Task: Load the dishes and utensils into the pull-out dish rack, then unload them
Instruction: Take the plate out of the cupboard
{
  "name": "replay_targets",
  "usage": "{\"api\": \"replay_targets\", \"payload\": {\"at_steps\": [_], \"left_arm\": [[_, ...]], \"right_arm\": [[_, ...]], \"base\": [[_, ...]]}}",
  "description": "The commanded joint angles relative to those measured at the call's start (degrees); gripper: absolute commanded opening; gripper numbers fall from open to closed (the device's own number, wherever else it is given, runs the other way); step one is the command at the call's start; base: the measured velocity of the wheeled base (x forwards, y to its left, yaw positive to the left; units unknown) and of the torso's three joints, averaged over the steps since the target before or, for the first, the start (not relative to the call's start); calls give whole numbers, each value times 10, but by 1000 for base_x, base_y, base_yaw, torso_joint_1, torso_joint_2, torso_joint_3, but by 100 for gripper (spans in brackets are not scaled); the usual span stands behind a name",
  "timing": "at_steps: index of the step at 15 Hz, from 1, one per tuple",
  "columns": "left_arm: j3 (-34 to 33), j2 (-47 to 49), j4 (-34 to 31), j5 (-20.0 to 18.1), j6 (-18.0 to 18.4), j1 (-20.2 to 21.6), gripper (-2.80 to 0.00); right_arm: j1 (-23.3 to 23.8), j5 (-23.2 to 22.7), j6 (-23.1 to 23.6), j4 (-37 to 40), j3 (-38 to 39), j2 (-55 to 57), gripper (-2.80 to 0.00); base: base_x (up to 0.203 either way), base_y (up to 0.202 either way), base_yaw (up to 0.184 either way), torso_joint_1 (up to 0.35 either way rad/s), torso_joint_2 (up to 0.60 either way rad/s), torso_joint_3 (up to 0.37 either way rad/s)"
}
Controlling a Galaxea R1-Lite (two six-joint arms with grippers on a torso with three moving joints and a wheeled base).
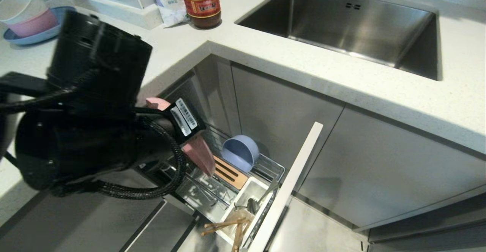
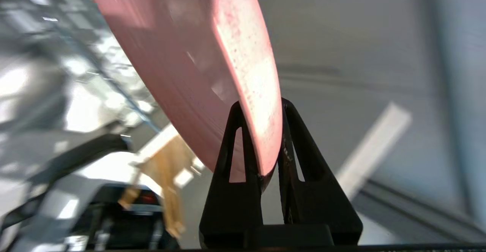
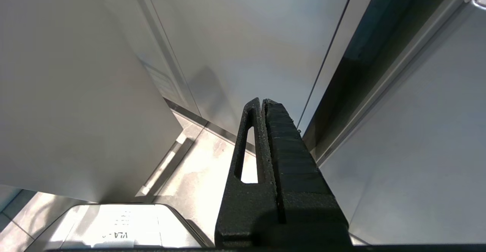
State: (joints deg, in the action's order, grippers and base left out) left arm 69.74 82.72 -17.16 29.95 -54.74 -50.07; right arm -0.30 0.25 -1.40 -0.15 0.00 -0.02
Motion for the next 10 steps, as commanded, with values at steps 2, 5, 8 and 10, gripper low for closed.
{"api": "replay_targets", "payload": {"at_steps": [2, 5, 8, 10], "left_arm": [[11, -84, -2, 1, -1, -49, -280], [40, -144, -17, -18, 22, -57, -280], [70, -205, -21, -50, 67, -53, -280], [86, -236, -21, -74, 105, -22, -280]], "right_arm": [[0, 0, 0, 0, 1, -2, -280], [0, 0, 0, 0, 1, -2, -280], [0, 0, 0, 0, 1, -2, -280], [0, 0, 0, 1, 1, -2, -280]], "base": [[0, 0, 0, 0, 0, 0], [0, 0, 0, 0, 0, 0], [0, 0, 0, 0, 0, 0], [0, 0, 0, 0, 0, 0]]}}
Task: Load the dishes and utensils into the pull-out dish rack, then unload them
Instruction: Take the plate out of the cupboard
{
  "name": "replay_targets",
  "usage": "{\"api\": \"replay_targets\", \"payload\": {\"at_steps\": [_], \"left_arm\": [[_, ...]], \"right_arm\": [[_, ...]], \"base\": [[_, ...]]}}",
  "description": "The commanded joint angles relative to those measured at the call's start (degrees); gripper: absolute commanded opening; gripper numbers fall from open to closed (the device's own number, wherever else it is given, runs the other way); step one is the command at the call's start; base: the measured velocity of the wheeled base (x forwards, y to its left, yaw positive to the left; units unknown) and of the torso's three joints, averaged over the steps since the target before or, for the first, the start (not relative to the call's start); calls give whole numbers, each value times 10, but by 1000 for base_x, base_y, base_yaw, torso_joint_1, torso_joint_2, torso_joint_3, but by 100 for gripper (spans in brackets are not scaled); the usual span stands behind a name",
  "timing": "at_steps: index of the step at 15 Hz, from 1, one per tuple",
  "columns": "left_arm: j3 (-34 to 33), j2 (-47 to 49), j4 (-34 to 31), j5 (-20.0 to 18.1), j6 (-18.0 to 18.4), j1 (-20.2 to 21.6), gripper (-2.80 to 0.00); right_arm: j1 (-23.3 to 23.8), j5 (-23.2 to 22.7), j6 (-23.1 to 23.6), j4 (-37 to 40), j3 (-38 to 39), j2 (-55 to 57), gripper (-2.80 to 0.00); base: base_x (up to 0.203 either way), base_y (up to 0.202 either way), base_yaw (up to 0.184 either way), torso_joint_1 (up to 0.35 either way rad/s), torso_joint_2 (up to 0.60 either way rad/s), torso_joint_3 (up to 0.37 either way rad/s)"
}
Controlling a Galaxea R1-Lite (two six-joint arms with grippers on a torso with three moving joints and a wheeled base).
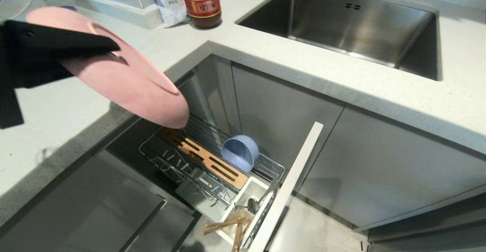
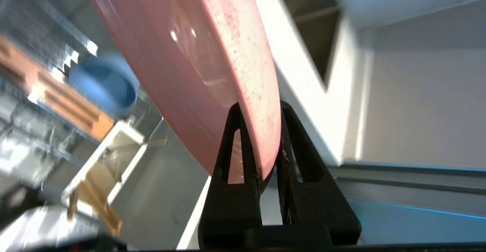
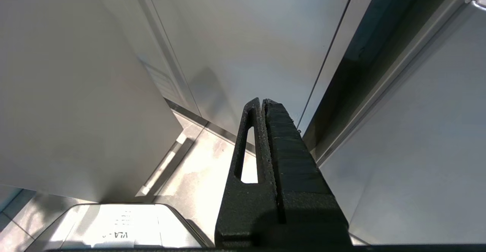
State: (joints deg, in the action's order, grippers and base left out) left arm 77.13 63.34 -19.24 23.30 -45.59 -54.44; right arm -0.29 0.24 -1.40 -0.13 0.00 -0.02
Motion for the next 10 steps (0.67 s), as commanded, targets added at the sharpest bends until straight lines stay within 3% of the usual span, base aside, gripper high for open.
{"api": "replay_targets", "payload": {"at_steps": [1, 4, 6, 9, 10], "left_arm": [[20, -50, 0, -19, 30, 47, -280], [46, -61, -9, -65, 75, 179, -280], [57, -69, -17, -89, 125, 262, -280], [59, -72, -21, -97, 228, 398, -280], [60, -72, -22, -97, 281, 437, -280]], "right_arm": [[0, 0, 0, 0, 1, -2, -280], [-1, 0, 0, 0, 1, -2, -280], [-1, 0, 0, 0, 1, -2, -280], [0, 0, 0, 0, 1, -2, -280], [0, 0, 0, 0, 1, -2, -280]], "base": [[0, 0, 0, 0, 0, 0], [0, 0, 0, 0, 0, 0], [0, 0, 0, 0, 0, 0], [0, 0, 0, 0, 0, 0], [0, 0, 0, 0, 0, 0]]}}
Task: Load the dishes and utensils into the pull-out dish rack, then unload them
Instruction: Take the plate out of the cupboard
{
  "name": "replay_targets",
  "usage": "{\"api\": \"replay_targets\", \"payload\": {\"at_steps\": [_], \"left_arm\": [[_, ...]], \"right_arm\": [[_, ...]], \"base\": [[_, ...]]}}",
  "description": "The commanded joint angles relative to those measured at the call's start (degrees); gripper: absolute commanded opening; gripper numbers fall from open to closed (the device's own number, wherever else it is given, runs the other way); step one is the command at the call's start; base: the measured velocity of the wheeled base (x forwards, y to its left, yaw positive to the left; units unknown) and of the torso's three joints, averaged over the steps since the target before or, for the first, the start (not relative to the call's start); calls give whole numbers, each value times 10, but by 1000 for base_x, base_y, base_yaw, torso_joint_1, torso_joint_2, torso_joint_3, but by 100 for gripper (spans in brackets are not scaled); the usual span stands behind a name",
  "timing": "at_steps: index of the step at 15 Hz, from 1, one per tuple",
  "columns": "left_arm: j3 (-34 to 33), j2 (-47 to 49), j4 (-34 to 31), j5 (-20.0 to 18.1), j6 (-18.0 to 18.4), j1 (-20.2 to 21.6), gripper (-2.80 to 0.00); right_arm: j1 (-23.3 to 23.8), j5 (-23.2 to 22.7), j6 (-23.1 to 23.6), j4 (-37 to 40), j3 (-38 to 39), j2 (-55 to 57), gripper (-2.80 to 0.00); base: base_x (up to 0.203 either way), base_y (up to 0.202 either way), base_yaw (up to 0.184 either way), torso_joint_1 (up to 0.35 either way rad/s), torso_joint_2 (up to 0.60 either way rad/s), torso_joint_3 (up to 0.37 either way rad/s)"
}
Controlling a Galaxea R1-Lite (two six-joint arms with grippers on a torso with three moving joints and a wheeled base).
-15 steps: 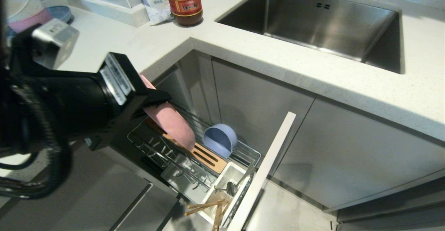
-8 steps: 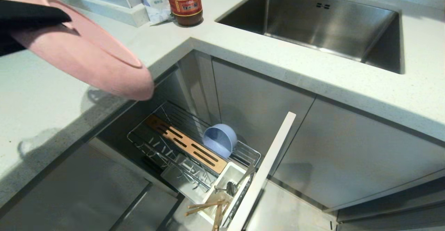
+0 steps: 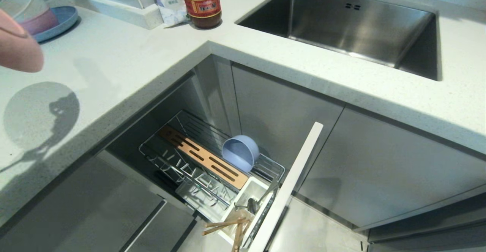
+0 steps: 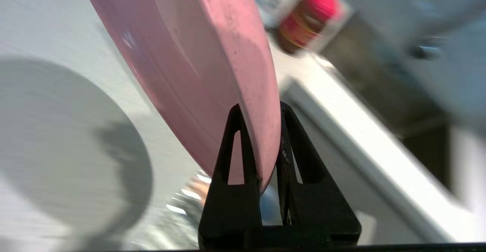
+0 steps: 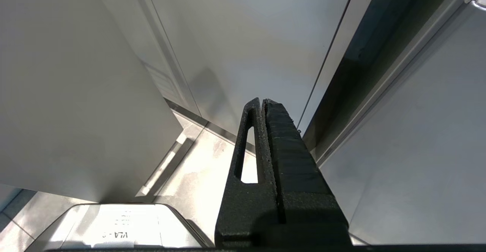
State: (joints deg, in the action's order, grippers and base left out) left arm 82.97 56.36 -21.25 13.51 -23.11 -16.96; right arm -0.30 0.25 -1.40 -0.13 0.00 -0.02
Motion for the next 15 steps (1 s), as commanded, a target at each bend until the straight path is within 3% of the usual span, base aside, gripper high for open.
{"api": "replay_targets", "payload": {"at_steps": [1, 5, 8, 11, 15], "left_arm": [[3, -1, -4, 3, 119, 98, -280], [22, 28, -89, 2, 278, 236, -280], [65, 74, -178, 10, 392, 277, -280], [142, 139, -275, 46, 420, 281, -280], [196, 225, -291, 139, 443, 246, -280]], "right_arm": [[0, 0, 0, 0, 1, -2, -280], [0, 0, 0, 0, 1, -2, -280], [0, 0, 0, 0, 1, -2, -280], [0, 0, 0, 0, 1, -2, -280], [0, 0, 0, 0, 1, -2, -280]], "base": [[0, 0, 0, 0, 0, 0], [0, 0, 0, 0, 0, 0], [0, 0, 0, 0, 0, 0], [0, 0, 0, 0, 0, 0], [0, 0, 0, 0, 0, 0]]}}
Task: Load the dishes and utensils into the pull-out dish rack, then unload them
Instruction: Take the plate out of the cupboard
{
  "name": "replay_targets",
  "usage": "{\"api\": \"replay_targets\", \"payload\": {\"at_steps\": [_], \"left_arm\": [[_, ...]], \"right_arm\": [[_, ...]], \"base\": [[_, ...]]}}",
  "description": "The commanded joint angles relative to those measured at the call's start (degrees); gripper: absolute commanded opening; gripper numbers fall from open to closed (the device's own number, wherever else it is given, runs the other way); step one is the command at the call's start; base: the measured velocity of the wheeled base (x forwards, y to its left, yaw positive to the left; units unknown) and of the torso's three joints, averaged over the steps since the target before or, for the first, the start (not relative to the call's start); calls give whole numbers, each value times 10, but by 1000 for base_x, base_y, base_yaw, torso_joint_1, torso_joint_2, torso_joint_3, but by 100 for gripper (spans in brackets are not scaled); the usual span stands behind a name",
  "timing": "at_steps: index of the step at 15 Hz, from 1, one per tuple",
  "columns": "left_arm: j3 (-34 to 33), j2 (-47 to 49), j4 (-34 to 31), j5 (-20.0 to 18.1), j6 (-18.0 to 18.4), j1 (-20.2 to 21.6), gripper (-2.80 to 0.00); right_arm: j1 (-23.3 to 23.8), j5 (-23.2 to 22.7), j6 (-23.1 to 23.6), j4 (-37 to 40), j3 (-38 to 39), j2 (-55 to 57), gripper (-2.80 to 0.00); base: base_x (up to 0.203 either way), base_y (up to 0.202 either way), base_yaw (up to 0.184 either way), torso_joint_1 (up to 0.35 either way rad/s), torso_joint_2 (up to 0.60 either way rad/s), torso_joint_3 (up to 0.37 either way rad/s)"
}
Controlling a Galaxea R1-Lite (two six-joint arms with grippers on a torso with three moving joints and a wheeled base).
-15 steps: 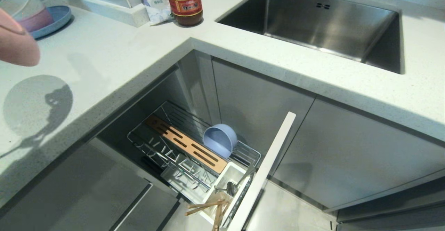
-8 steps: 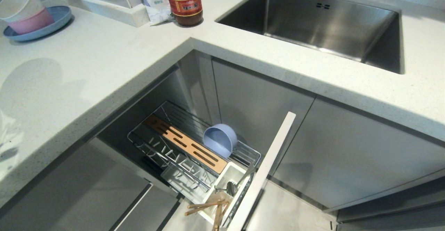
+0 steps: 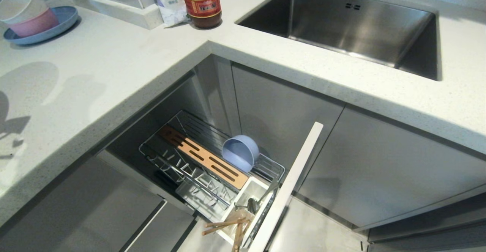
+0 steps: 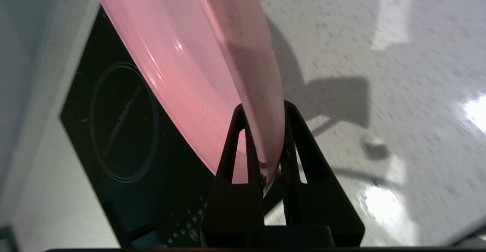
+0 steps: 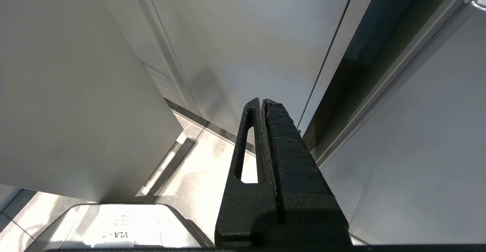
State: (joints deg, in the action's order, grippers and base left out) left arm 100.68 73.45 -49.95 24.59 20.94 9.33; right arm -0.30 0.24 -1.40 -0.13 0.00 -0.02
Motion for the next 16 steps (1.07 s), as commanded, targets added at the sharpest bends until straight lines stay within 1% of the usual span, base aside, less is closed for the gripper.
{"api": "replay_targets", "payload": {"at_steps": [1, 5, 6, 9, 16], "left_arm": [[28, 75, -4, 55, 4, -30, -280], [43, 137, -27, 152, 10, -99, -280], [45, 147, -36, 164, 10, -108, -280], [55, 161, -59, 181, 9, -118, -280], [44, 169, -62, 182, 9, -124, -280]], "right_arm": [[0, 0, 0, 0, 1, -2, -280], [0, 0, 0, 0, 1, -2, -280], [0, 0, 0, 0, 1, -2, -280], [0, 0, 0, 0, 1, -2, -280], [0, 0, 0, 0, 1, -2, -280]], "base": [[0, 0, 0, 0, 0, 0], [0, 0, 0, 0, 0, 0], [0, 0, 0, 0, 0, 0], [0, 0, 0, 0, 0, 0], [0, 0, 0, 0, 0, 0]]}}
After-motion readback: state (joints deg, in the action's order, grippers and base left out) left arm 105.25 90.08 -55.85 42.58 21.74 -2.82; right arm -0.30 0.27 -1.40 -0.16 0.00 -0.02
